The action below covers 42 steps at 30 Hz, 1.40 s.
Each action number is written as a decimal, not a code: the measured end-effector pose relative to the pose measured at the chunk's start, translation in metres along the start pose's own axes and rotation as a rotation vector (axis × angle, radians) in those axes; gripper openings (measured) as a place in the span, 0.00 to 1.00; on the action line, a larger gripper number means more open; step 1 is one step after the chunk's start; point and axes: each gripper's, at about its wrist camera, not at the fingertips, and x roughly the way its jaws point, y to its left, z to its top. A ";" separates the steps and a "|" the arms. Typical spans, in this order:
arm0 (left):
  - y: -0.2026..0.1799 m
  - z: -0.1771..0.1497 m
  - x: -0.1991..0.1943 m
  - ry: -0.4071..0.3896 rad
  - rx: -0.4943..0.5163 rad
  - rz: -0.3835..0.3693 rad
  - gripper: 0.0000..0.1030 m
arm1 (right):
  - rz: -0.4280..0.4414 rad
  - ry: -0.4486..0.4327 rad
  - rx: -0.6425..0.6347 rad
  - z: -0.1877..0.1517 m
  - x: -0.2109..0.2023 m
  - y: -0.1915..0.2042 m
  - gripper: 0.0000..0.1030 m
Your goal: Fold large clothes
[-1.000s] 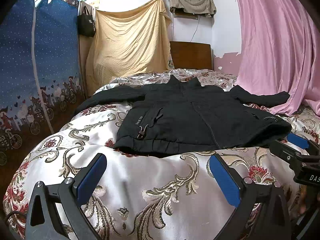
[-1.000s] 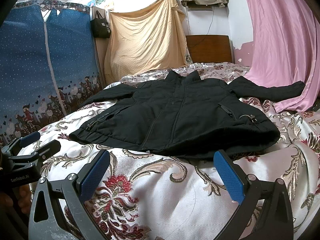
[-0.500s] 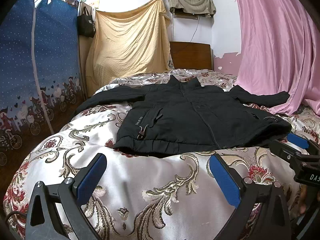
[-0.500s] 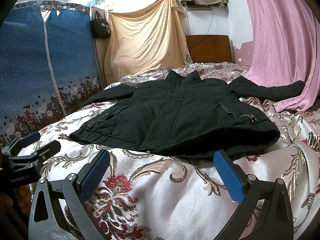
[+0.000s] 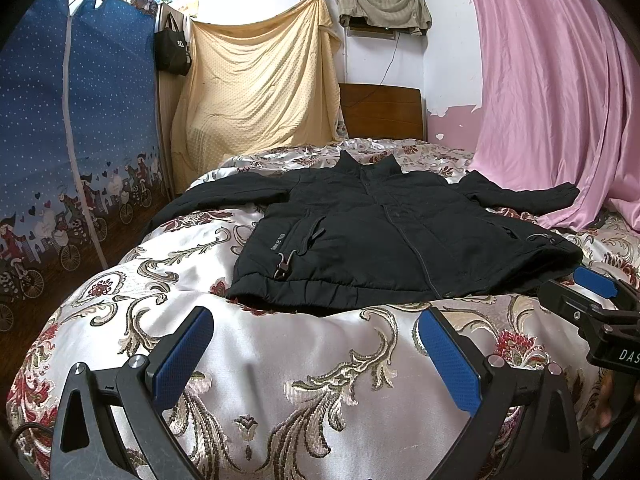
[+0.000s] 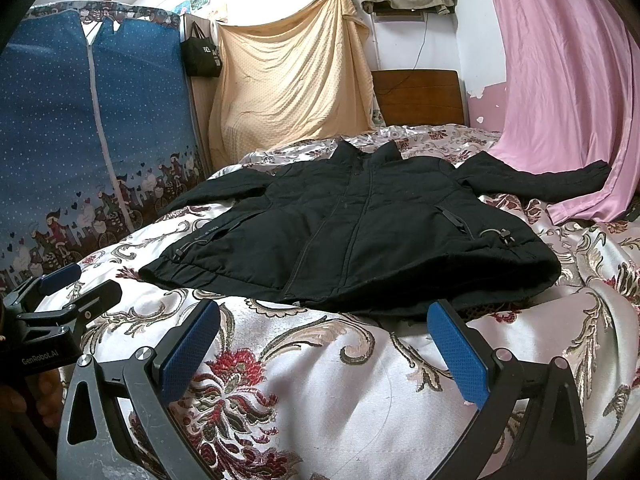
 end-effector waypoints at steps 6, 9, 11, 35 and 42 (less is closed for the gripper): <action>0.000 0.000 0.000 -0.001 0.001 0.001 1.00 | 0.000 0.000 -0.001 0.000 0.000 0.000 0.99; 0.000 0.000 0.000 -0.001 0.000 0.000 1.00 | 0.001 0.001 0.000 0.000 0.000 -0.001 0.99; 0.000 0.000 0.000 -0.002 0.001 0.000 1.00 | -0.001 0.000 0.000 0.000 0.000 -0.001 0.99; 0.000 0.000 0.001 0.006 -0.002 -0.004 1.00 | -0.009 0.025 0.013 -0.001 0.005 0.000 0.99; -0.003 0.010 0.017 0.030 0.011 0.042 1.00 | -0.078 0.083 0.032 -0.002 0.012 -0.006 0.99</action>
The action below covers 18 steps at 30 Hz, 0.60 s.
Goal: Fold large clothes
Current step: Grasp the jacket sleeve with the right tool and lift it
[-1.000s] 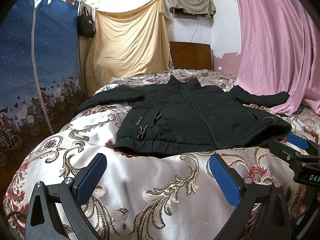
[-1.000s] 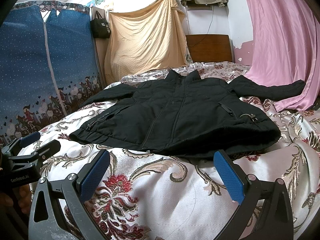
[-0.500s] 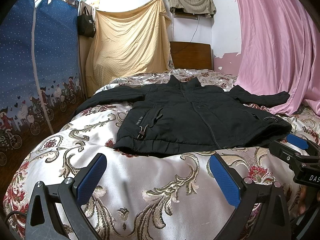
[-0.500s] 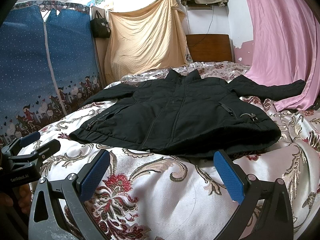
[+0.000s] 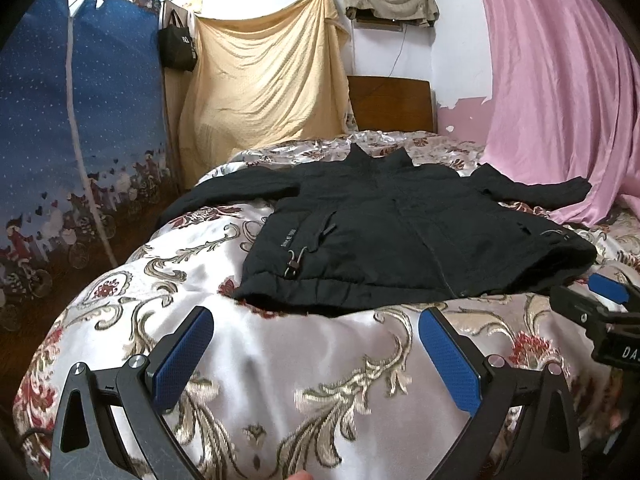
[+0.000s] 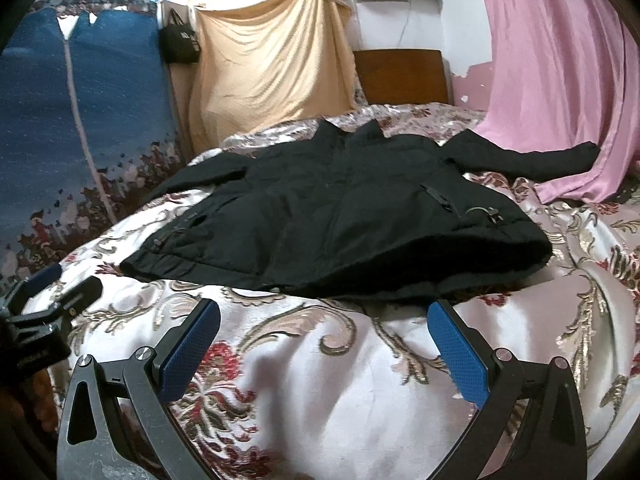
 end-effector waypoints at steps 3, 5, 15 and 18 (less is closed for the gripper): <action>-0.002 0.011 0.012 0.052 0.026 -0.005 1.00 | -0.065 0.044 -0.009 0.008 0.003 -0.003 0.99; -0.007 0.021 0.022 0.090 0.042 -0.019 1.00 | -0.098 0.054 -0.010 0.014 0.004 -0.007 0.99; -0.043 0.091 0.078 0.272 0.018 -0.107 1.00 | -0.206 0.115 0.005 0.070 0.024 -0.053 0.99; -0.060 0.112 0.102 0.308 0.026 -0.122 1.00 | -0.217 0.116 -0.002 0.088 0.036 -0.070 0.99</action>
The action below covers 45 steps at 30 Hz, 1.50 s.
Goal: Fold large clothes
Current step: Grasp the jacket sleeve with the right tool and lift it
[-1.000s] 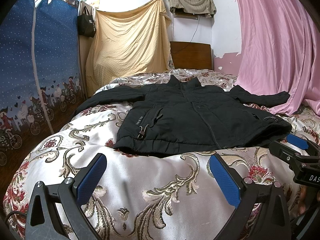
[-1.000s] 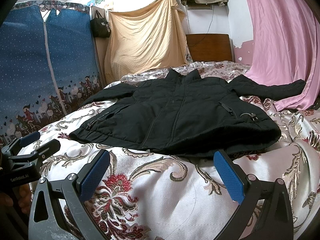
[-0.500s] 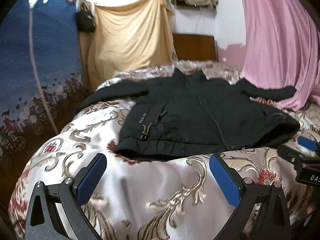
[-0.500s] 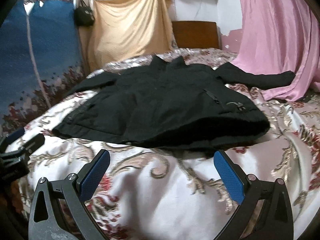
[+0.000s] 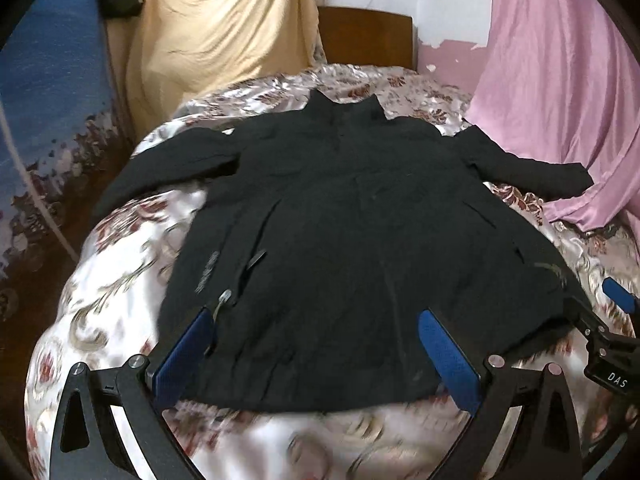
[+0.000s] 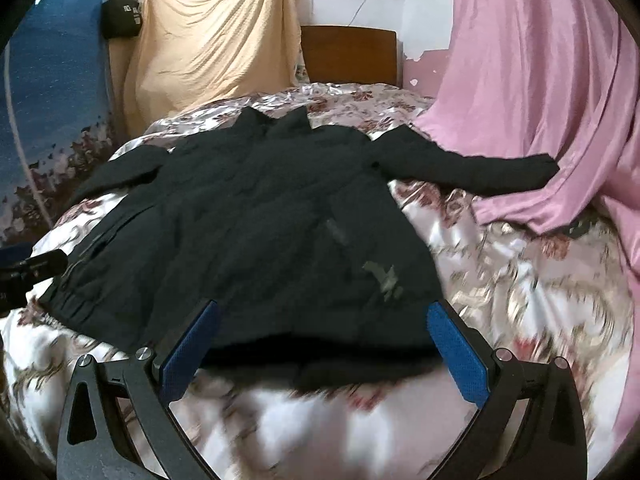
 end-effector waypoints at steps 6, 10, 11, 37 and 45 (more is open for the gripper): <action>-0.038 0.049 0.053 0.037 0.048 -0.039 1.00 | 0.027 0.000 0.047 0.045 0.042 -0.044 0.99; -0.068 0.086 0.102 0.061 0.094 -0.085 1.00 | 0.040 0.019 0.116 0.075 0.078 -0.089 0.99; -0.076 0.096 0.115 0.061 0.107 -0.095 1.00 | 0.038 0.016 0.132 0.081 0.086 -0.101 0.99; -0.225 0.199 0.359 0.138 0.058 -0.198 1.00 | -0.020 0.199 0.698 0.180 0.315 -0.389 0.99; -0.227 0.196 0.367 0.183 0.075 -0.178 1.00 | -0.103 0.089 0.866 0.168 0.343 -0.375 0.75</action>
